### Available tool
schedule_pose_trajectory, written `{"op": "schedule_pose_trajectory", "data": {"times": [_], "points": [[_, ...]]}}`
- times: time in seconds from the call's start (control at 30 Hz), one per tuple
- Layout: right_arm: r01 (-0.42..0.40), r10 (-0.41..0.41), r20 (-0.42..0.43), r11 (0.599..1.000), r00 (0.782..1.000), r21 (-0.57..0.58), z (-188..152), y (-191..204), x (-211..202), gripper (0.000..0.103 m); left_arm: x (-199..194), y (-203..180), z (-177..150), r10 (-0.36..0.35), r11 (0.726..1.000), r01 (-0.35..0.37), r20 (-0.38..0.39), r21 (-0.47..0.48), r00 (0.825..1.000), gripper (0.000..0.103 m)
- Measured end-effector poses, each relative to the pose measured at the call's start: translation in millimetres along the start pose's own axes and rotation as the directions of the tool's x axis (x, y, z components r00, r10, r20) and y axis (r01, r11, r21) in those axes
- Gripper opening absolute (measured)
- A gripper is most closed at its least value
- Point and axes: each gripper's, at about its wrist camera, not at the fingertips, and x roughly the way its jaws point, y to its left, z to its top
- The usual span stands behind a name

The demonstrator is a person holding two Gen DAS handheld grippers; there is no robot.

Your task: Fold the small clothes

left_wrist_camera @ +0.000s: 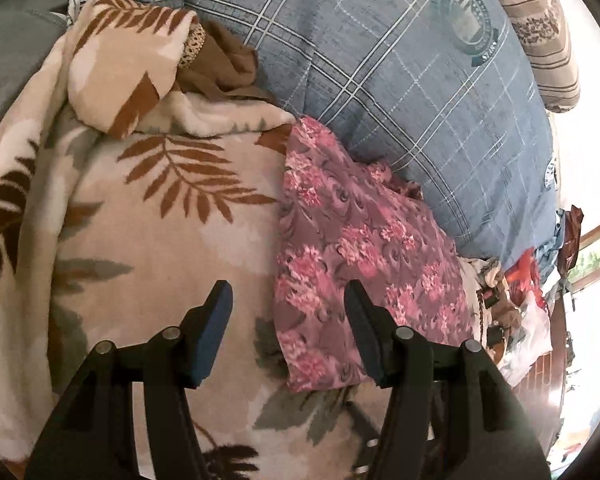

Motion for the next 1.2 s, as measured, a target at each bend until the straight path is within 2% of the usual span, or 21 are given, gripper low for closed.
{"op": "schedule_pose_trajectory", "data": {"times": [0.1,0.23,0.3,0.33,0.37,0.4,0.53,0.67,0.83,0.9,0.97,1.0,1.03,1.2], "points": [[0.031,-0.030,0.011,0.997,0.999,-0.067,14.2,23.2,11.8,0.061,9.9,1.4,8.2,-0.004,1.000,0.004,-0.028,-0.004,1.000,0.057],[0.158,-0.153,0.044,0.973,0.987,-0.171,38.5,51.8,35.2,0.061,22.2,5.0,20.5,-0.026,0.999,0.025,-0.069,-0.022,0.997,0.057],[0.201,-0.193,0.059,0.958,0.979,-0.204,46.9,58.1,43.8,0.057,27.7,7.3,26.6,-0.050,0.998,0.047,-0.088,-0.041,0.995,0.057],[0.209,-0.199,0.066,0.955,0.978,-0.208,49.7,58.9,46.2,0.044,30.8,9.1,30.8,-0.078,0.996,0.072,-0.096,-0.058,0.992,0.057],[0.215,-0.207,0.059,0.954,0.976,-0.208,53.5,57.9,50.2,0.018,32.8,10.0,34.2,-0.099,0.993,0.092,-0.102,-0.071,0.990,0.057],[0.216,-0.210,0.053,0.955,0.976,-0.201,55.4,54.9,52.9,0.013,36.7,11.5,39.7,-0.132,0.988,0.122,-0.109,-0.094,0.985,0.057],[0.236,-0.220,0.132,0.964,0.967,-0.120,54.9,38.0,33.8,0.009,52.4,9.1,57.2,-0.205,0.972,0.187,-0.120,-0.142,0.971,0.069],[0.253,-0.230,0.200,0.963,0.952,-0.096,50.9,30.5,15.4,0.008,76.6,-2.7,71.8,-0.240,0.962,0.217,-0.140,-0.164,0.960,0.073],[0.226,-0.207,0.208,0.972,0.956,-0.071,49.3,25.3,9.0,0.007,111.9,-31.1,75.1,-0.221,0.972,0.197,-0.214,-0.128,0.951,0.073],[0.210,-0.195,0.213,0.976,0.957,-0.052,49.1,22.3,5.9,0.007,118.5,-45.4,75.0,-0.177,0.983,0.164,-0.218,-0.077,0.960,0.072],[0.191,-0.181,0.217,0.981,0.959,-0.026,48.3,17.1,2.3,0.008,118.9,-56.5,76.8,-0.139,0.990,0.135,-0.199,-0.034,0.970,0.050],[0.184,-0.176,0.219,0.983,0.960,-0.015,47.3,15.6,0.5,0.007,119.0,-60.2,78.0,-0.140,0.990,0.138,-0.198,-0.026,0.970,0.023],[0.176,-0.172,0.223,0.984,0.960,0.000,46.1,12.2,-1.7,0.007,117.8,-64.7,79.3,-0.139,0.990,0.137,-0.195,-0.022,0.971,0.011],[0.119,-0.147,0.248,0.985,0.958,0.124,36.4,-17.1,-20.1,0.007,101.0,-88.9,84.4,-0.154,0.987,0.157,-0.140,0.012,0.978,0.006]]}}
